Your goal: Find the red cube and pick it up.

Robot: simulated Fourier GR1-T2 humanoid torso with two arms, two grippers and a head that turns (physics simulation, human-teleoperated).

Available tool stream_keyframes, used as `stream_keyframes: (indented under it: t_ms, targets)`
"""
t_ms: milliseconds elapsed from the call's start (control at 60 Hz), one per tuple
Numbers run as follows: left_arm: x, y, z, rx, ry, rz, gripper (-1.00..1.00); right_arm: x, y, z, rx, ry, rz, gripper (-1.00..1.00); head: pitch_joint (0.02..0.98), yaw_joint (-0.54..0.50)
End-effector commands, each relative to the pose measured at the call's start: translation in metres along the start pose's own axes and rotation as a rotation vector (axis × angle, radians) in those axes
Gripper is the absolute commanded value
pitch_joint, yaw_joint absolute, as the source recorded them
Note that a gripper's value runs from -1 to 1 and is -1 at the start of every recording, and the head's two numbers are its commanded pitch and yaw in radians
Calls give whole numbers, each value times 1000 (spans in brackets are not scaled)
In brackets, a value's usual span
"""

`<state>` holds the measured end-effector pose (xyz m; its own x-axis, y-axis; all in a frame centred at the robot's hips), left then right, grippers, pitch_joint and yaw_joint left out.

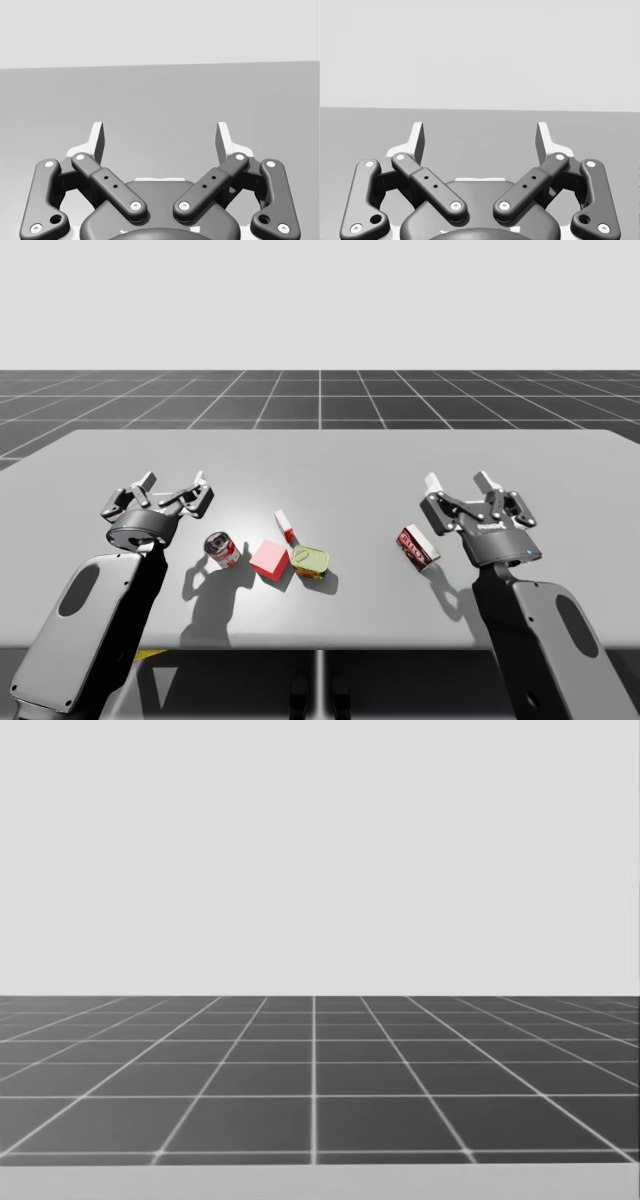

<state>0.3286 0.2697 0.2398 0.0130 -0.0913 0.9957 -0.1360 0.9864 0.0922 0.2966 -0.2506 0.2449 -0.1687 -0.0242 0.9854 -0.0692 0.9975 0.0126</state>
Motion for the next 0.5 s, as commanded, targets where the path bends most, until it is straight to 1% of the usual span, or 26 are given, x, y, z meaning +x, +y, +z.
stream_keyframes:
  t_ms: [17, 33, 50, 83, 150, 183, 250, 383, 500]
  targets:
    - [0, 0, 0, 3, 0, -3, -1000, 0, -2, 2, -33, -45, 3, -1000, 68, -14]
    - [0, 0, 0, 3, 0, -3, -1000, 1, -2, 2, -26, -43, 6, -1000, 69, -14]
    - [0, 0, 0, 3, 0, -3, -1000, 1, -3, 2, -20, -43, 2, -1000, 69, -14]
    - [0, 0, 0, 4, -1, -3, -1000, 3, -4, 2, -21, -39, -15, -1000, 72, -13]
    - [0, 0, 0, 5, -1, -4, -1000, 4, -5, 1, -27, -28, -6, -1000, 81, -13]
    - [0, 0, 0, 4, -1, -4, -1000, 3, -6, 0, -29, -21, -9, -1000, 90, -13]
    - [0, 0, 0, 4, -1, -5, -1000, 2, -6, -1, -38, -18, -2, -1000, 115, -14]
    - [0, 0, 0, 4, -1, -6, -1000, 1, -6, -1, -40, -17, -1, -1000, 213, -10]
    - [0, 0, 0, 4, -1, -7, -1000, 0, -6, -2, -39, -12, 5, -1000, 314, 0]
